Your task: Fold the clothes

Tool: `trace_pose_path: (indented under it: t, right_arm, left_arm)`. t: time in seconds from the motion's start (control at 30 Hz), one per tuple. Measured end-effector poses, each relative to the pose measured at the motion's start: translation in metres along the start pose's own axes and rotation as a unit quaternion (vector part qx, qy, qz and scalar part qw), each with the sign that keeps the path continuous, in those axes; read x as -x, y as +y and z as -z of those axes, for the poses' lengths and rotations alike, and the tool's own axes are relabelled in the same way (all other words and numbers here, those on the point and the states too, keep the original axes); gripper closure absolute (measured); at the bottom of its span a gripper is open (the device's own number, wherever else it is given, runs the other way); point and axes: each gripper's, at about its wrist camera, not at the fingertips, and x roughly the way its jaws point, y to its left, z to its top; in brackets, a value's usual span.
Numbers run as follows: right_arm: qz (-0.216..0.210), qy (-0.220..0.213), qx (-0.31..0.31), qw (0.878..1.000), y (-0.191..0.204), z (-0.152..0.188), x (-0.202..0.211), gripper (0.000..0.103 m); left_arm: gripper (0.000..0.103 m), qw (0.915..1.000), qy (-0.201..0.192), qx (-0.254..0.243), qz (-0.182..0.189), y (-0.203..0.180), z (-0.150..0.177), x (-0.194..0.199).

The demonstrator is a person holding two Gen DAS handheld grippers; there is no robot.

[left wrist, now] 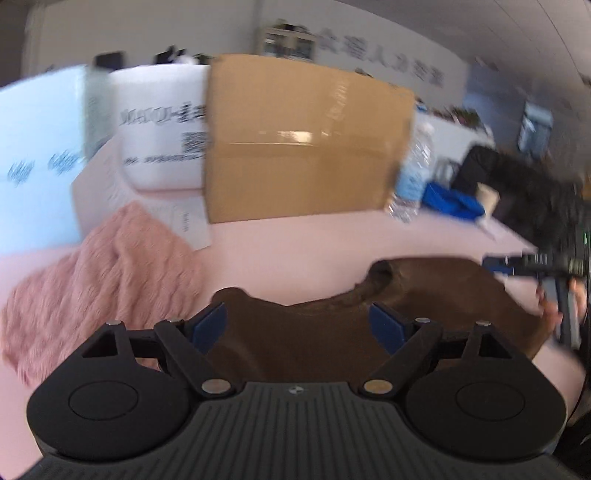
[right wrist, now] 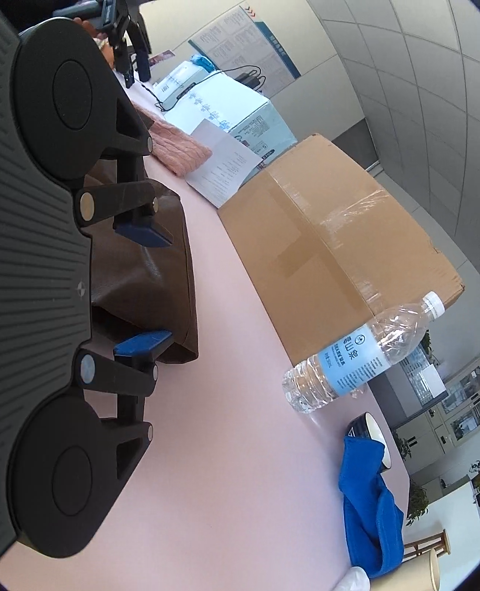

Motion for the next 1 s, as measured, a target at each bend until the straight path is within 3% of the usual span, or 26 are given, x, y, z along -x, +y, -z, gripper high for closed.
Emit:
trace_pose_path:
  t: [0.07,0.13,0.37,0.53,0.6,0.67,0.73,0.83,0.93,1.0]
  right_arm:
    - [-0.008,0.009,0.001,1.0,0.001,0.001,-0.002,0.052]
    - [-0.017,0.018,0.009,1.0,0.004,0.002,-0.004,0.052]
    - [-0.041,0.031,0.039,0.998,0.014,0.006,-0.008,0.052]
    - [-0.04,0.021,0.029,0.999,0.011,0.003,-0.005,0.052]
    - [-0.034,0.016,0.03,0.999,0.01,0.002,-0.004,0.052]
    - [-0.018,0.006,0.023,1.0,0.008,0.001,-0.003,0.052]
    - [0.0,-0.005,0.012,1.0,0.004,0.0,-0.001,0.047]
    - [0.014,-0.013,-0.012,1.0,-0.003,-0.004,0.002,0.042]
    - [0.013,0.002,-0.038,0.999,-0.011,-0.005,0.001,0.042]
    - [0.018,0.012,-0.045,0.999,-0.014,-0.006,-0.001,0.042]
  left_arm:
    - [0.02,0.9954,0.042,-0.083,0.022,-0.026,-0.01,-0.034]
    - [0.021,0.9928,0.065,-0.092,0.042,-0.034,-0.018,-0.056]
    - [0.023,0.9883,0.092,-0.066,0.102,-0.056,-0.05,-0.121]
    - [0.025,0.9911,0.09,-0.04,0.09,-0.07,-0.061,-0.147]
    - [0.027,0.9903,0.093,-0.02,0.101,-0.071,-0.065,-0.156]
    - [0.038,0.9864,0.109,0.018,0.122,-0.068,-0.07,-0.167]
    - [0.064,0.9801,0.132,0.069,0.131,-0.063,-0.072,-0.177]
    - [0.09,0.9687,0.163,0.146,0.117,-0.049,-0.072,-0.19]
    - [0.099,0.9606,0.168,0.191,0.111,-0.037,-0.068,-0.194]
    - [0.099,0.9558,0.169,0.214,0.111,-0.032,-0.066,-0.196]
